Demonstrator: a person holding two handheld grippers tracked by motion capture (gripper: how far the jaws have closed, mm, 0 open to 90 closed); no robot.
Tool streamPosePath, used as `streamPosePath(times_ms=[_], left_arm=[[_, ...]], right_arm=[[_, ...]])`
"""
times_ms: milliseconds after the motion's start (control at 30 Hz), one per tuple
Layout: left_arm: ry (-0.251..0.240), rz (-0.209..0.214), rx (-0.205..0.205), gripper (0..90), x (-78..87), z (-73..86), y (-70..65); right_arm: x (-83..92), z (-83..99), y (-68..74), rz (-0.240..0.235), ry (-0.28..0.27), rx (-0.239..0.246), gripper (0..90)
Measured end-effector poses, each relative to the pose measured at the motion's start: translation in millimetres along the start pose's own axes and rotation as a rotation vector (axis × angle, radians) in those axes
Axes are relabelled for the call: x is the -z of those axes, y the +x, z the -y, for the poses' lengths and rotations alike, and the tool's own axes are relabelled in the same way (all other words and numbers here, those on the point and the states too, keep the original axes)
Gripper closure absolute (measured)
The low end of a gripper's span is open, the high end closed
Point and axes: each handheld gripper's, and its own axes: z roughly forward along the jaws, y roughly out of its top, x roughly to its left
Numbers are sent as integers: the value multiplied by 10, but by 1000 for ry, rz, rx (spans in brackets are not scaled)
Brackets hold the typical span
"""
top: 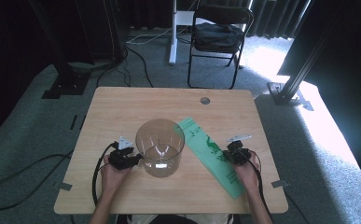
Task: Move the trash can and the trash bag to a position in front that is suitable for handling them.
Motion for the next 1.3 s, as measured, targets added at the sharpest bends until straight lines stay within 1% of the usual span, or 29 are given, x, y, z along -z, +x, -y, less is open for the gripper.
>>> streamPosePath(times_ms=[33, 67, 100, 200, 267, 300, 333, 367, 400, 433, 467, 567, 600, 700, 833, 867, 900, 933, 967, 1000, 1100, 1133, 1200, 1300], left_arm=[[0, 0, 1, 503, -4, -1, 2], [1, 0, 0, 503, -7, -3, 4], [1, 0, 0, 503, -10, -5, 7], [1, -1, 2, 504, -22, -12, 8], [-1, -1, 5, 504, -30, -17, 16], [-2, -1, 7, 504, -34, -19, 18], [-3, -1, 8, 506, -42, -23, 20], [-1, -3, 7, 506, -48, -27, 20], [-1, -5, 5, 512, -56, -30, 20], [0, -7, 5, 512, -62, -32, 17], [1, -8, -2, 516, -65, -37, 15], [0, -8, -7, 533, -70, -43, -1], [1, -6, -7, 537, -72, -45, -7], [3, -2, -17, 540, -79, -53, -28], [5, 1, -32, 540, -83, -59, -65], [5, 1, -32, 540, -83, -59, -65], [5, 3, -37, 540, -83, -60, -75], [5, 1, -40, 540, -83, -61, -79], [5, 2, -40, 540, -84, -60, -82], [5, 2, -41, 540, -83, -60, -86], [4, 7, -41, 540, -87, -57, -106], [7, 6, -47, 540, -89, -57, -118], [8, 10, -57, 540, -95, -60, -143], [12, 13, -70, 540, -107, -66, -175]], right_arm=[[6, 4, -37, 0, -3, -4, 900], [21, 18, -108, 17, 5, -12, 900], [21, 18, -108, 17, 5, -12, 900], [56, 68, -211, 27, 15, -25, 900], [61, 82, -225, 26, 16, -27, 889], [73, 97, -234, 22, 13, -34, 841], [96, 111, -230, 43, -12, -39, 774], [96, 111, -230, 43, -12, -39, 774], [128, 103, -199, 49, -43, -43, 718], [128, 103, -199, 49, -43, -43, 718], [142, 89, -172, 54, -61, -41, 697], [165, 18, -62, 54, -110, -10, 619], [156, -14, -20, 57, -116, 4, 616], [93, -108, 118, 19, -115, 36, 615], [8, -181, 291, -18, -108, 76, 616], [8, -181, 291, -18, -108, 76, 616], [-69, -227, 404, -37, -96, 105, 617], [-69, -227, 404, -37, -96, 105, 617], [-121, -253, 468, -46, -91, 118, 622], [-121, -253, 468, -46, -91, 118, 622], [-194, -283, 543, -57, -76, 129, 623], [-235, -298, 570, -61, -74, 133, 629], [-263, -308, 590, -66, -69, 128, 630], [-276, -317, 601, -69, -72, 134, 630]])
